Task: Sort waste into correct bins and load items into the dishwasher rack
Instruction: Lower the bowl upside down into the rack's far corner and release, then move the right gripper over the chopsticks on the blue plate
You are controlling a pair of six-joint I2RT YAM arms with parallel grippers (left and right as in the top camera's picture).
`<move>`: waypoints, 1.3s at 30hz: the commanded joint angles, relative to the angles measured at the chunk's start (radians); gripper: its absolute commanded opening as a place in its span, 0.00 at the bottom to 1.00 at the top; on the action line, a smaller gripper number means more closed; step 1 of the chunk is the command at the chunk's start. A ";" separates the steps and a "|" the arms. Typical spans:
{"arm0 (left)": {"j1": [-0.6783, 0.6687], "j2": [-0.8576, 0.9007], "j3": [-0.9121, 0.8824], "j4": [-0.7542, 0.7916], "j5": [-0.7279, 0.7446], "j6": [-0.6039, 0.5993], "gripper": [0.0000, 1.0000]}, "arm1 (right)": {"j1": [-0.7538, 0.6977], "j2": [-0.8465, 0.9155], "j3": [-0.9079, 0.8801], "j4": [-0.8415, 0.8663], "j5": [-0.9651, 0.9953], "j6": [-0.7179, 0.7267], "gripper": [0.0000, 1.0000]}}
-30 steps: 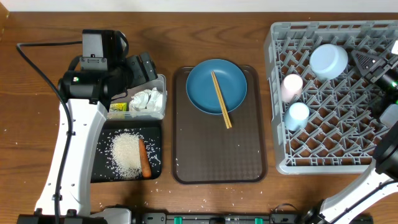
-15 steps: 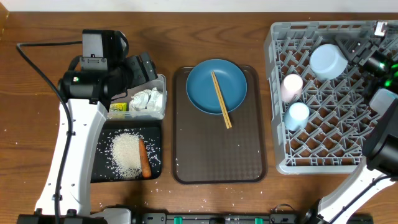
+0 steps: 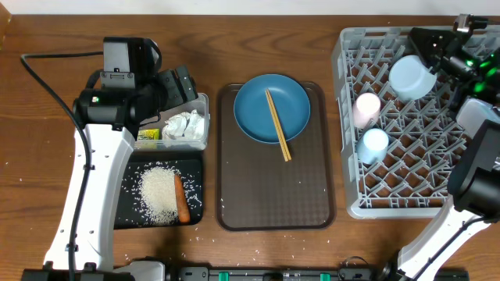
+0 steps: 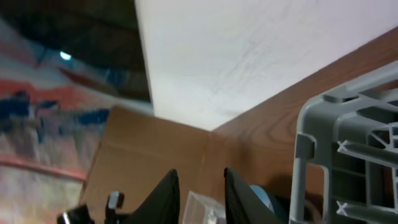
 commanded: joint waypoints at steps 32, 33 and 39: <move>0.004 -0.014 0.003 0.000 -0.010 0.000 0.95 | -0.026 -0.013 0.027 -0.669 0.172 -0.919 0.27; 0.004 -0.014 0.003 0.000 -0.010 0.000 0.95 | -0.026 -0.024 0.032 -0.669 0.159 -0.919 0.27; 0.004 -0.014 0.003 0.000 -0.010 0.000 0.95 | -0.002 -0.166 0.041 -0.684 0.129 -0.901 0.27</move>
